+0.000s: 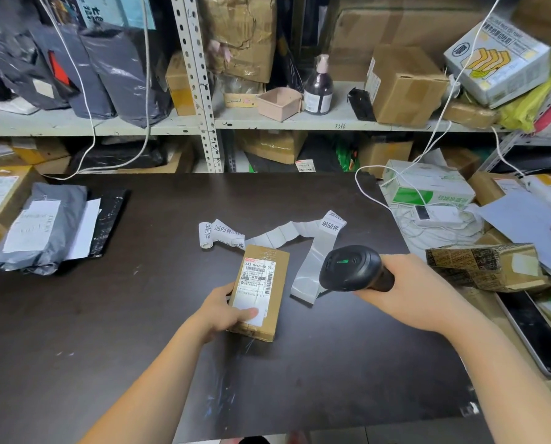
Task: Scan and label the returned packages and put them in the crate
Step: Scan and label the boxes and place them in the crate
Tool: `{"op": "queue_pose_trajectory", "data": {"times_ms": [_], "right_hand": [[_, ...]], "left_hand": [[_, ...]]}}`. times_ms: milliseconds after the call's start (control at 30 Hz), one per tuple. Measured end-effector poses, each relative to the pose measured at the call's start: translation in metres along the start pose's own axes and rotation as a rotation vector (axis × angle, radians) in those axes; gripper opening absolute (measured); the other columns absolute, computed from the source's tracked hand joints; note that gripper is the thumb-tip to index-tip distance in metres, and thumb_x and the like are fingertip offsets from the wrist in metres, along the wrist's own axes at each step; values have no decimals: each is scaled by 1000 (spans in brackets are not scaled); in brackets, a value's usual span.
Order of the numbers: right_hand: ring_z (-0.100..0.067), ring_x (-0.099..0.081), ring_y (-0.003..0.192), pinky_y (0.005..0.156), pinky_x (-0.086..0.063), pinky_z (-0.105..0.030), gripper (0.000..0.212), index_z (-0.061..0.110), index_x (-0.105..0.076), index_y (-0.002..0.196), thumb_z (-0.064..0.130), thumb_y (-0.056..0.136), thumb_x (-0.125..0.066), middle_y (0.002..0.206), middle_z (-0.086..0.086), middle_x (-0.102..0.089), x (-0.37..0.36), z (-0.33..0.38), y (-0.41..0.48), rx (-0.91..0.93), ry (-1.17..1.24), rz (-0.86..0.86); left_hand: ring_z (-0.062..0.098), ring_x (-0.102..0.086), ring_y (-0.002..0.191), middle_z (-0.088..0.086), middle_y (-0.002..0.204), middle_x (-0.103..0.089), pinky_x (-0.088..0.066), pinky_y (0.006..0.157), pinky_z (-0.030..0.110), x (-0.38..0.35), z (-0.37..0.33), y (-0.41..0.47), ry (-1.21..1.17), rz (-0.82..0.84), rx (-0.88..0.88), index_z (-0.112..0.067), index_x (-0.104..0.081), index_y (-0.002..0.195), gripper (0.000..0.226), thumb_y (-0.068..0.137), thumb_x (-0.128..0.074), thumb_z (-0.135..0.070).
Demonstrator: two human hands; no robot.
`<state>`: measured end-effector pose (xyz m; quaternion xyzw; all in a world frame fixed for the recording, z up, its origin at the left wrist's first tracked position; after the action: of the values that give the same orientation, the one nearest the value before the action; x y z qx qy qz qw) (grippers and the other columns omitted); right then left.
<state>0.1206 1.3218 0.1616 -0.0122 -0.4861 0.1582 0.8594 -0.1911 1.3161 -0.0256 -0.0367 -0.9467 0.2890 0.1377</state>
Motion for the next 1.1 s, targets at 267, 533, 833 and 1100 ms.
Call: {"op": "queue_pose_trajectory", "data": {"times_ms": [267, 533, 833, 1100], "right_hand": [[-8, -45, 41, 52, -43, -29, 19, 32, -58, 72, 43, 84, -67, 50, 9, -57, -22, 18, 4, -158, 205, -2], [-15, -41, 37, 40, -38, -22, 33, 18, -51, 62, 39, 83, -66, 46, 4, -48, -28, 20, 3, -298, 309, -23], [-7, -47, 46, 52, -39, -26, 13, 30, -53, 81, 42, 83, -57, 58, 10, -58, -52, -34, 6, -352, 314, -123], [-25, -55, 99, 85, -46, -41, 27, 21, -44, 109, 32, 93, -63, 98, 2, -59, -118, -113, 12, -488, 98, -145]], "left_hand": [[12, -65, 100, -14, 107, -64, -55, 89, 31, -34, -5, -4, 62, -144, -9, -28, -56, 114, 57, 68, -90, -32], [15, -61, 101, -8, 114, -63, -51, 82, 29, -57, -9, -4, 92, -253, -44, -20, -57, 120, 65, 67, -89, -41], [14, -64, 105, -10, 115, -66, -54, 83, 30, -53, -17, 0, 46, -268, -92, -28, -56, 118, 68, 61, -91, -37], [21, -57, 115, -7, 114, -64, -51, 93, 44, -54, -40, 10, 155, -358, -159, -28, -51, 123, 76, 57, -88, -39]]}}
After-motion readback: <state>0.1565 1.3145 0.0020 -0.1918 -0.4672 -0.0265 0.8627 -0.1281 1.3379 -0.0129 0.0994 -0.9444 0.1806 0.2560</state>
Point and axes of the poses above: each hand's wrist, its own y-axis towards the middle knuckle, its own x-axis out of the back of the hand, z = x × y, the point moved 3 cm from there along y, towards the middle knuckle
